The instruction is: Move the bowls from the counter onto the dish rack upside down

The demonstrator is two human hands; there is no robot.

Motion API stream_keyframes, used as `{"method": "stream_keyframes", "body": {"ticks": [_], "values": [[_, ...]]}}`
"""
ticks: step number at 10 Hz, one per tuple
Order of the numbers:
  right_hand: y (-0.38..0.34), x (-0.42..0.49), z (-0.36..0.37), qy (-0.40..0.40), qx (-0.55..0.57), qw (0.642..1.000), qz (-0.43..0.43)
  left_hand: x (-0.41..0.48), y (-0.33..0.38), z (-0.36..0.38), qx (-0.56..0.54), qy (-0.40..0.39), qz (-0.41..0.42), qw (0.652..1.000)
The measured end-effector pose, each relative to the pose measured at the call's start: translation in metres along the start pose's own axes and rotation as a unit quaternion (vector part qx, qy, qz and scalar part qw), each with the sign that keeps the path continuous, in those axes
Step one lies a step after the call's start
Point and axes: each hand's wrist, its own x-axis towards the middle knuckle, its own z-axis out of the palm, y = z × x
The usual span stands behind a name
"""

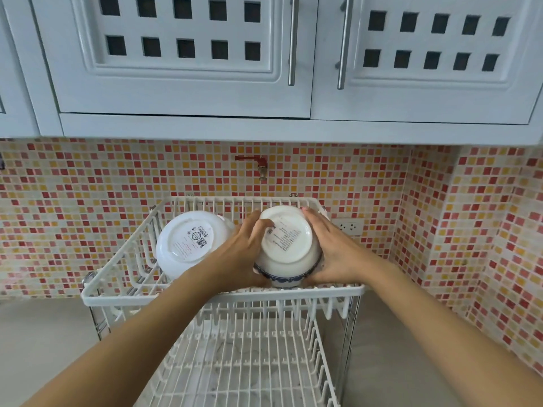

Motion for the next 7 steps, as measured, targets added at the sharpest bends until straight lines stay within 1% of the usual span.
{"method": "stream_keyframes", "body": {"ticks": [1,3,4,5,6,7], "values": [[0.001,-0.001,0.0,-0.007,0.013,1.0,0.007,-0.001,0.001,0.001,-0.013,-0.005,-0.006,1.0],[0.002,-0.002,0.0,-0.016,0.021,0.999,0.018,-0.005,0.003,-0.004,-0.072,-0.017,-0.027,0.997],[0.004,-0.003,-0.002,-0.053,0.027,0.998,0.022,-0.012,0.004,-0.015,-0.126,-0.02,-0.05,0.991],[0.003,-0.005,-0.004,-0.068,0.043,0.996,0.024,-0.019,0.005,-0.022,-0.137,0.02,-0.066,0.988],[-0.01,-0.013,-0.006,-0.027,0.07,0.997,0.019,-0.031,0.009,-0.03,-0.138,0.071,-0.089,0.984],[-0.029,-0.018,-0.007,0.035,0.063,0.997,0.018,-0.038,0.011,-0.038,-0.131,0.083,-0.106,0.982]]}}
